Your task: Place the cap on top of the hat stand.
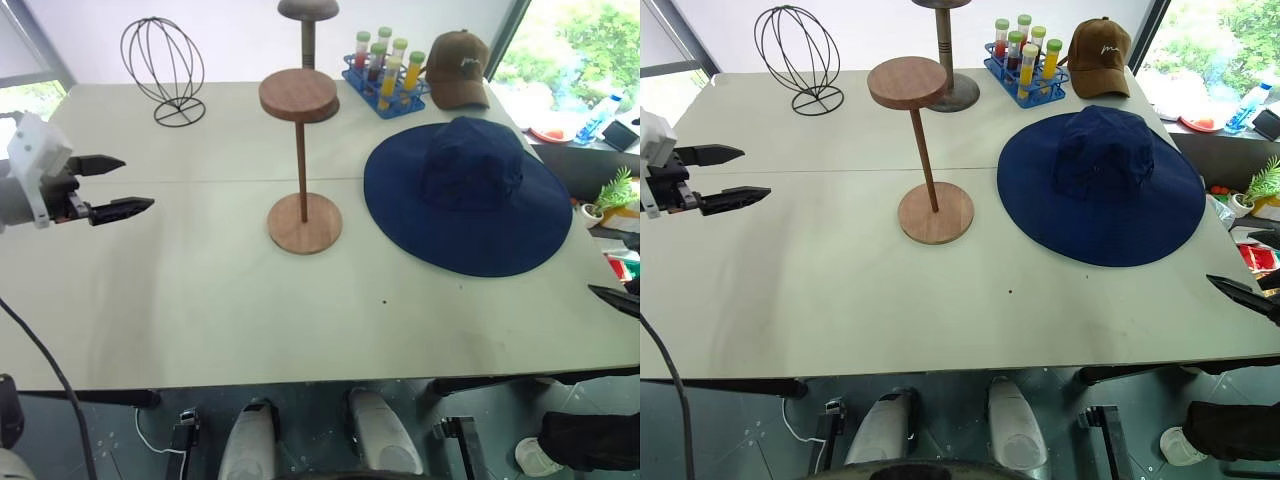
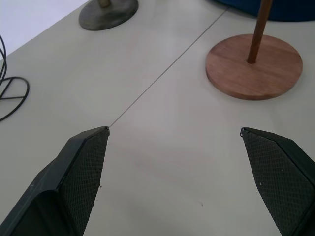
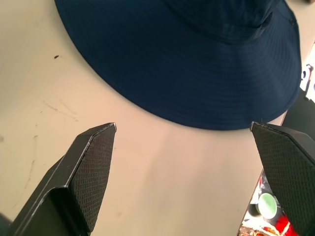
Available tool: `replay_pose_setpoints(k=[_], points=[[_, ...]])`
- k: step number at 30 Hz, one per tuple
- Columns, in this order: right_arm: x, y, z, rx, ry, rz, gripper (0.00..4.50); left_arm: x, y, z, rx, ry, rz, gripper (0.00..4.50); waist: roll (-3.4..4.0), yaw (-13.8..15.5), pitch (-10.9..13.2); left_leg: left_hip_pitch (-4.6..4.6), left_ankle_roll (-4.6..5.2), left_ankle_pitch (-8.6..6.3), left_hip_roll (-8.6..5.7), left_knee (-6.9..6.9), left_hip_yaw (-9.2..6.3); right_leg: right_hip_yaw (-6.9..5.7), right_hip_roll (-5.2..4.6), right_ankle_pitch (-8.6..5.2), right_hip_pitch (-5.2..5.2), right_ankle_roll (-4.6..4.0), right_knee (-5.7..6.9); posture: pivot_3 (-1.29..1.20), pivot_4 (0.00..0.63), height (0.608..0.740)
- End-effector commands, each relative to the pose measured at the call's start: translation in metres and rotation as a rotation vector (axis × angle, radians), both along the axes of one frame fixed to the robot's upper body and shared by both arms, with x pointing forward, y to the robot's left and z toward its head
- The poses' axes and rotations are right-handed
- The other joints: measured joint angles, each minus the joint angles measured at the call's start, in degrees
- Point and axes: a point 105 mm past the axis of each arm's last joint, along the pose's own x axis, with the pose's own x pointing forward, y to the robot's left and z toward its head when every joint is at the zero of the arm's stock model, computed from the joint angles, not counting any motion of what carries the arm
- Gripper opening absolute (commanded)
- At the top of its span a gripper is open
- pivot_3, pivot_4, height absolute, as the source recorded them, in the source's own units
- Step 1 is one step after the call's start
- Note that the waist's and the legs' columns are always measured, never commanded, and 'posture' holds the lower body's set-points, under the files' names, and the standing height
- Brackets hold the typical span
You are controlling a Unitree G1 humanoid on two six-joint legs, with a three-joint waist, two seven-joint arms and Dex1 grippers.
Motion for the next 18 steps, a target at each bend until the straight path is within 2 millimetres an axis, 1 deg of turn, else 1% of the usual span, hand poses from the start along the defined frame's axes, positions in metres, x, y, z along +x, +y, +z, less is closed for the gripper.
replay_pose_setpoints(k=[1, 5, 10, 13, 16, 18], points=[[0.002, 0.004, 0.011, -0.020, -0.045, 0.021, 4.48, -0.003, -0.001, 0.011, 0.021, -0.043, -0.016, 4.50, 0.00, 0.00, 0.00, 0.00, 0.00, 0.00, 0.00, 0.00, 0.00, 0.00, 0.00, 0.00, 0.00, 0.00, 0.00, 0.00, 0.150, 0.740], [0.003, 0.002, 0.012, -0.028, -0.049, 0.019, 4.48, -0.002, 0.000, 0.013, -0.008, -0.042, 0.003, 4.50, 0.00, 0.00, 0.00, 0.00, 0.00, 0.00, 0.00, 0.00, 0.00, 0.00, 0.00, 0.00, 0.00, 0.00, 0.01, 0.00, 0.150, 0.740], [0.008, 0.002, 0.013, -0.037, -0.057, 0.023, 4.48, -0.004, -0.001, 0.013, -0.009, -0.032, -0.002, 4.50, 0.00, -0.01, 0.00, 0.00, 0.00, 0.00, 0.00, 0.00, 0.00, 0.00, 0.00, 0.00, 0.00, 0.01, 0.02, 0.00, 0.150, 0.740], [0.010, 0.001, 0.013, -0.030, -0.051, 0.018, 4.48, -0.006, -0.004, 0.014, -0.040, -0.007, -0.013, 4.50, 0.00, -0.01, 0.00, 0.00, 0.00, 0.00, 0.00, 0.00, 0.00, 0.00, 0.00, 0.00, 0.00, 0.01, 0.03, 0.00, 0.150, 0.740], [0.014, 0.003, 0.014, -0.058, -0.050, 0.028, 4.48, -0.008, -0.011, 0.017, -0.052, 0.001, -0.044, 4.50, 0.00, -0.01, 0.00, 0.00, 0.00, 0.00, 0.00, 0.01, 0.00, 0.00, 0.00, 0.00, 0.00, 0.01, 0.03, 0.00, 0.150, 0.740], [0.018, 0.009, 0.018, -0.113, -0.065, 0.046, 4.48, -0.014, -0.025, 0.027, -0.100, 0.025, -0.114, 4.50, 0.00, -0.02, 0.00, 0.00, 0.00, 0.00, 0.00, 0.02, -0.01, 0.00, 0.00, 0.00, 0.00, 0.01, 0.04, 0.00, 0.150, 0.740]])
